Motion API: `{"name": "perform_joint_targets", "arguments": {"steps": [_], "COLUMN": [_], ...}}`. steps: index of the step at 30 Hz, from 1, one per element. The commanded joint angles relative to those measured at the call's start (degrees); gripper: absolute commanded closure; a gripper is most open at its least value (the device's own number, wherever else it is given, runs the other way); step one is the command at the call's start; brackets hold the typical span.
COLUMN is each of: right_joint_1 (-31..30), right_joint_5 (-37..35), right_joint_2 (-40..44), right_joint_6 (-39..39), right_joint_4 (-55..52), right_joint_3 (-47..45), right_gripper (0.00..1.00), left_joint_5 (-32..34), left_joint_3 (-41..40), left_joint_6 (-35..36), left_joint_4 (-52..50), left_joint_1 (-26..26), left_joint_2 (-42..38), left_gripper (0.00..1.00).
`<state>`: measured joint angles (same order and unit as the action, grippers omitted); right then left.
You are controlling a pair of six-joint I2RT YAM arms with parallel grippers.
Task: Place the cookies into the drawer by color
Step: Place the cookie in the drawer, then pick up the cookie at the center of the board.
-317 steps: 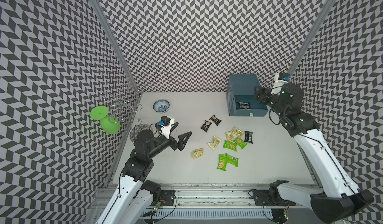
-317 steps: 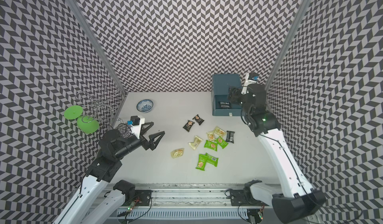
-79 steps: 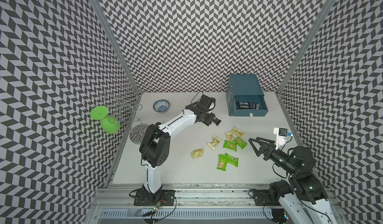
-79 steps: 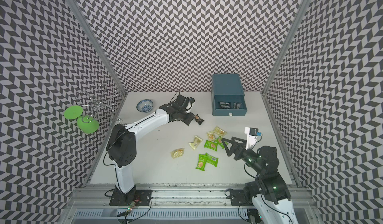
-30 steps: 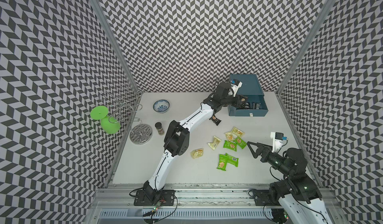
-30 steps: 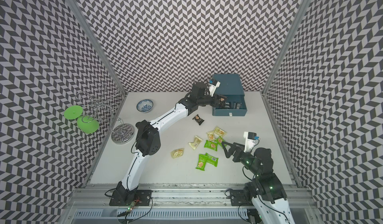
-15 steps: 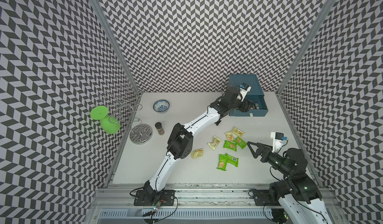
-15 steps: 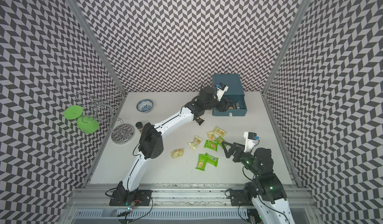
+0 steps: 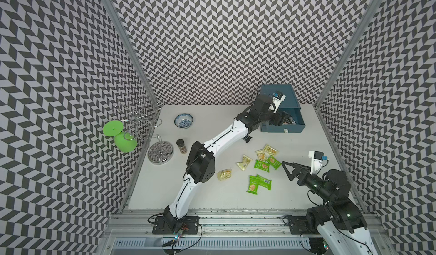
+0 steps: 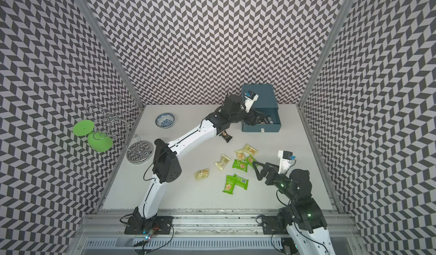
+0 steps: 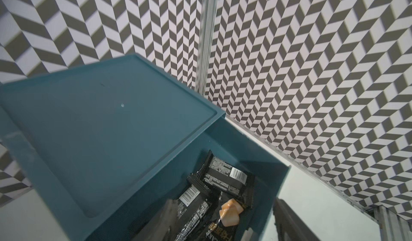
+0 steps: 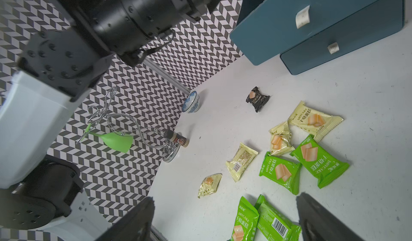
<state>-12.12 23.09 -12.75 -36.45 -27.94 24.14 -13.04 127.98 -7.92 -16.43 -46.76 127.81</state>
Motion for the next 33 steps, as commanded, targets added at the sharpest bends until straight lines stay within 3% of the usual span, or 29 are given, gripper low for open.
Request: {"name": "perform_joint_targets", "arguments": {"steps": [1,8,14,20,25,33], "right_joint_1": [0.15,0.13,0.16,0.09,0.16,0.12], "right_joint_5": [-0.12,0.54,0.37,0.4,0.25,0.86], "right_joint_2": [0.8,1.49,2.2,2.57,2.65,3.13], "right_joint_6": [-0.37,-1.47,-1.82,-2.05,-2.2,-2.5], "right_joint_4": [2.13,2.54,1.58,0.88,0.46,0.24], "right_joint_3": [0.03,-0.23,0.2,0.77,1.43,0.91], "right_gripper": [0.0,0.0,0.0,0.0,0.0,0.0], "left_joint_5": [2.59,17.76,28.15,28.71,29.71,26.4], "left_joint_3": [-2.11,-17.62,-28.44,-31.8,-25.53,0.05], "left_joint_6": [2.12,-3.8,-21.56,-39.7,-49.37,-52.09], "left_joint_4": [-1.48,-2.87,-9.66,-15.22,-22.03,-37.48], "left_joint_1": [-0.55,-0.41,0.92,3.46,4.41,5.67], "left_joint_2": [-9.15,-24.12,-30.74,-27.3,-17.48,6.15], "left_gripper": [0.28,0.32,0.45,0.5,0.59,0.64]}}
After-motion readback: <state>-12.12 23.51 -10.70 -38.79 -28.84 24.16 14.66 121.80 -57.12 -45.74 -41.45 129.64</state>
